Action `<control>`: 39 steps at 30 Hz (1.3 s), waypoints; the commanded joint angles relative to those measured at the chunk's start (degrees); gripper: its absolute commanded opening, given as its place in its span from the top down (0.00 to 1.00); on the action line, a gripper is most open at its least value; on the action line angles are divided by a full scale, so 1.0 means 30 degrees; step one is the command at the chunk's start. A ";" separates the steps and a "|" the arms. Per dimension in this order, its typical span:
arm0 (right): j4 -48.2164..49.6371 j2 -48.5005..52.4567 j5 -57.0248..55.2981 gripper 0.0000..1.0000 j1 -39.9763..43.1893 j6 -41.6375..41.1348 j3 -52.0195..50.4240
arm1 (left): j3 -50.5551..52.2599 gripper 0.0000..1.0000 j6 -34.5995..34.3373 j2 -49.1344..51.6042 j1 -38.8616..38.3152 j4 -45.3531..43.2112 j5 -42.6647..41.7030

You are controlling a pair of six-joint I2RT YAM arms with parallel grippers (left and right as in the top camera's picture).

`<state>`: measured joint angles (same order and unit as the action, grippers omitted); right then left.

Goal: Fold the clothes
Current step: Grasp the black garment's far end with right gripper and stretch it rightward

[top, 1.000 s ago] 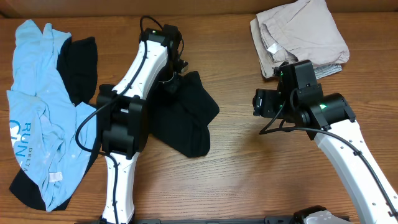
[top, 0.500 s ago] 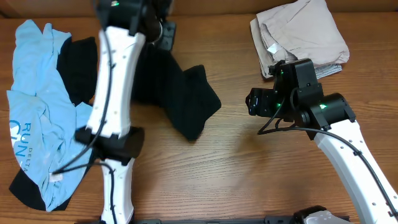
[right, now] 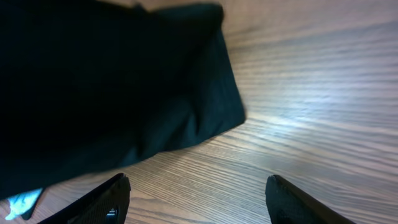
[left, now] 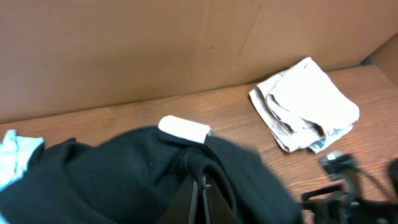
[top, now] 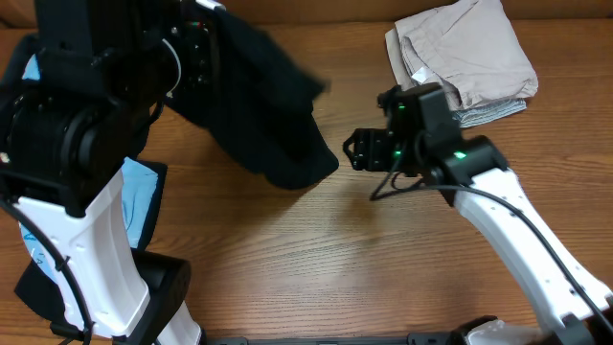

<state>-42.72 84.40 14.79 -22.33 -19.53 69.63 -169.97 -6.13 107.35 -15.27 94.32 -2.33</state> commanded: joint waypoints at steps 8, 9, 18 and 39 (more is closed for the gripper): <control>0.0437 0.4364 0.1195 0.26 -0.1341 -0.1100 0.0277 | -0.0007 0.96 -0.0408 0.0211 0.0051 -0.0168 0.1982; 0.0430 0.4787 0.1348 0.26 -0.1457 -0.1370 0.0277 | -0.0007 0.96 -0.0408 0.0211 0.0051 -0.0160 0.2164; 0.1362 0.7453 0.0066 0.26 -0.2936 -0.5690 0.0277 | 0.0124 0.96 -0.0401 0.0255 0.0087 0.0138 0.2907; 0.2761 0.8276 -0.1392 0.96 -0.3971 -0.7067 0.0342 | 0.0117 0.96 -0.0794 0.0306 0.0102 0.0459 0.5071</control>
<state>-33.10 112.31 11.40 -36.75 -43.31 69.65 -169.75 -6.52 107.92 -15.27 96.16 8.45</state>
